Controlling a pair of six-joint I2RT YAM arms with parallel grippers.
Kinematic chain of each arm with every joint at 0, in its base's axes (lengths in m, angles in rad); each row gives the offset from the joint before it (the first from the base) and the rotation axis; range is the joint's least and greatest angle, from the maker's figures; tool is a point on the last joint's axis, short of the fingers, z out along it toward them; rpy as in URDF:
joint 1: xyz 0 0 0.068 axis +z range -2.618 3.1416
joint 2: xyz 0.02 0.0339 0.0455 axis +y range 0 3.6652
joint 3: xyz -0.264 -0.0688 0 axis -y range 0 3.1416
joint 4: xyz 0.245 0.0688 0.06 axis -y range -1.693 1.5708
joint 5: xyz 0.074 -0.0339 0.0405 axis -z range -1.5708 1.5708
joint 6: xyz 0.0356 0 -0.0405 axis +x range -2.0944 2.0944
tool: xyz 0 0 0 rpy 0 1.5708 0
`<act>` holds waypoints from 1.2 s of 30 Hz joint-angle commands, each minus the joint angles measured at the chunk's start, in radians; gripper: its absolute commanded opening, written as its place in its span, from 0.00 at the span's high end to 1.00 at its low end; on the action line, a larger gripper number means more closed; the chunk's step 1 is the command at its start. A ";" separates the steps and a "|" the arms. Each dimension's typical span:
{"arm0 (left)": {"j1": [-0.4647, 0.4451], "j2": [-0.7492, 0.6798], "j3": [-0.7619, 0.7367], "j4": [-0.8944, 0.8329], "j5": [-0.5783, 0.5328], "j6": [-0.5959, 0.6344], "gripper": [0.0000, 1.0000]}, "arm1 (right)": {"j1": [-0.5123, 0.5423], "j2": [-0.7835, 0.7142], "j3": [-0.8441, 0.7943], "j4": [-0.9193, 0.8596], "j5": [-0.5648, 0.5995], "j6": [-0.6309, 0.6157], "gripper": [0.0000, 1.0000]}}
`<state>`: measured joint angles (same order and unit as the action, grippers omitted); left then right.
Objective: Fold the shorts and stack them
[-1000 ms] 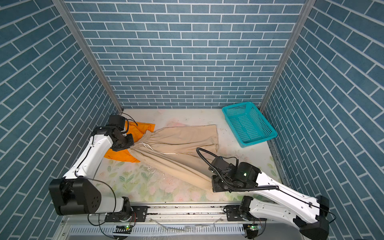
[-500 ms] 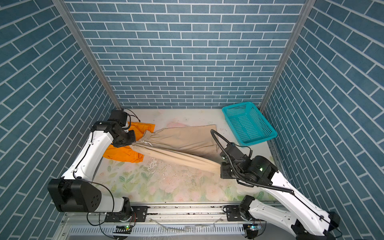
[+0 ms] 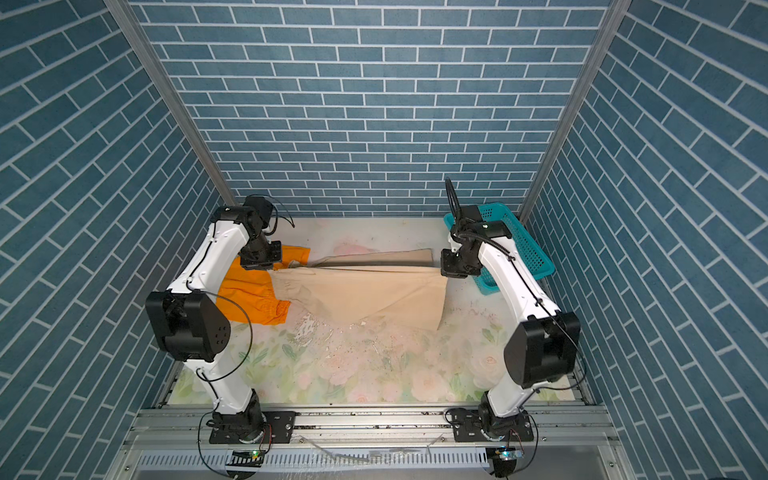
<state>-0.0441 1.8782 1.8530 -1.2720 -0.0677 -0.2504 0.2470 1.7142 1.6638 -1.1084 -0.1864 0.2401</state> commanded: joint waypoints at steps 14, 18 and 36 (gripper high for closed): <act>0.041 0.344 0.463 -0.149 -0.095 0.052 1.00 | -0.097 0.522 0.696 -0.240 -0.080 -0.183 1.00; 0.040 0.223 0.369 -0.069 0.037 0.051 1.00 | -0.094 0.339 0.547 -0.198 -0.117 -0.183 1.00; -0.129 -0.530 -0.324 -0.057 0.025 -0.061 1.00 | -0.095 -0.600 -0.121 -0.250 0.063 -0.103 1.00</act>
<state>-0.1749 1.4662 1.5631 -1.2716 0.0093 -0.2794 0.1589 1.1961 1.5341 -1.2846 -0.1871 0.1158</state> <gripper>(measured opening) 0.059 0.053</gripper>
